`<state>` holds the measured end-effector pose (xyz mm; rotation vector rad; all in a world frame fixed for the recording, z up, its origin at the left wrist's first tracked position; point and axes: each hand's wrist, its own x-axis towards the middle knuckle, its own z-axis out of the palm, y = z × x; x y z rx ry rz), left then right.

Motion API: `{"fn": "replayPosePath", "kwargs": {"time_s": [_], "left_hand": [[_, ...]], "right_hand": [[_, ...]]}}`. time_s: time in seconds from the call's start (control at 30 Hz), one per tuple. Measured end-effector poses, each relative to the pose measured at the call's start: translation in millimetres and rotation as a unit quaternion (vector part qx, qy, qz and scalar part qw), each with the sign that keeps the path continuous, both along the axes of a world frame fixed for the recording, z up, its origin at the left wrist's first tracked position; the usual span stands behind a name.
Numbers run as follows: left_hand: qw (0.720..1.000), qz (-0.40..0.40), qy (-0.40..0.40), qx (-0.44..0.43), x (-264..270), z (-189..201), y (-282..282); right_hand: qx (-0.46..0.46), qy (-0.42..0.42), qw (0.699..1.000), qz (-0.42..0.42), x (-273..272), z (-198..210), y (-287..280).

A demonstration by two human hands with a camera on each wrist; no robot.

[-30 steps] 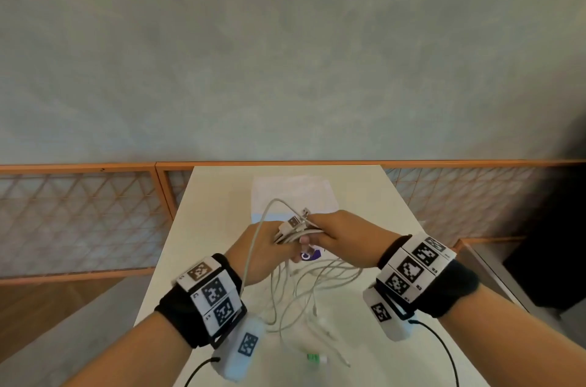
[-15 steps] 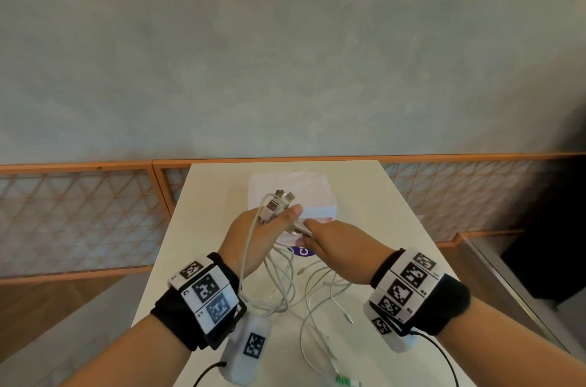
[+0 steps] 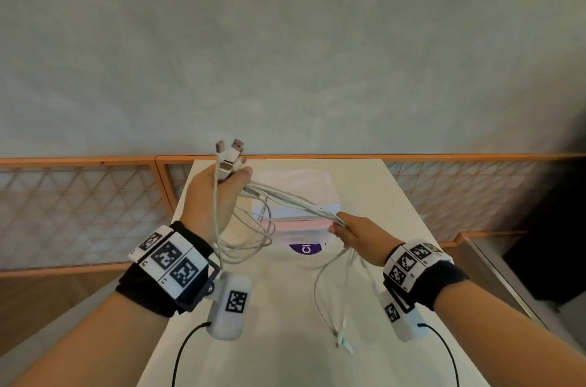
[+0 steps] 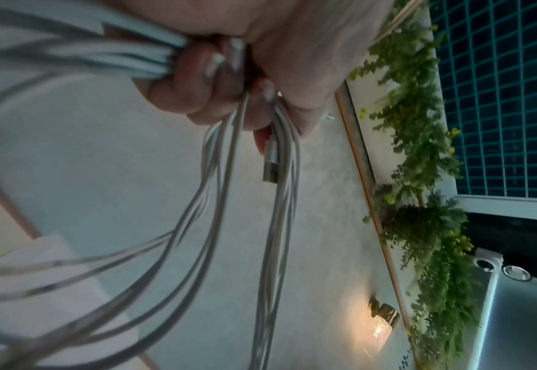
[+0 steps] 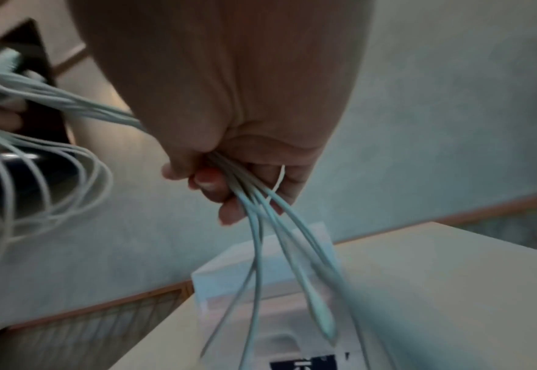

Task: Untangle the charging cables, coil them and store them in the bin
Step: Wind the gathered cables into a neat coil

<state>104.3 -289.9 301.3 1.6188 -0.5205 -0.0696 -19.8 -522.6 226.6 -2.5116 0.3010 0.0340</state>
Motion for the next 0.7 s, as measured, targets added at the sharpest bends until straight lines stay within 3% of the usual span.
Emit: {"fn": "replayPosePath", "kwargs": {"time_s": [0.17,0.27,0.4,0.53,0.63,0.7], "left_hand": [[1.0,0.001,-0.01,-0.01,-1,0,-1],[1.0,-0.014,-0.024,0.004,-3,2,-2],[0.979,-0.086,-0.103,0.156,-1,1,1],[0.968,-0.02,-0.126,0.217,20,-16,11],[0.975,0.016,-0.11,0.191,32,-24,19],[0.981,0.018,-0.096,0.17,33,-24,20]], "right_hand": [[-0.052,0.038,0.998,-0.021,9,-4,-22],[-0.12,-0.06,0.986,-0.1,13,10,-40],[-0.092,-0.138,0.969,-0.183,9,13,-70],[-0.028,-0.168,0.952,-0.254,-3,3,-91],[-0.059,-0.111,0.957,-0.261,-10,-17,-108],[-0.133,0.005,0.962,-0.238,-13,-33,-117]]}}
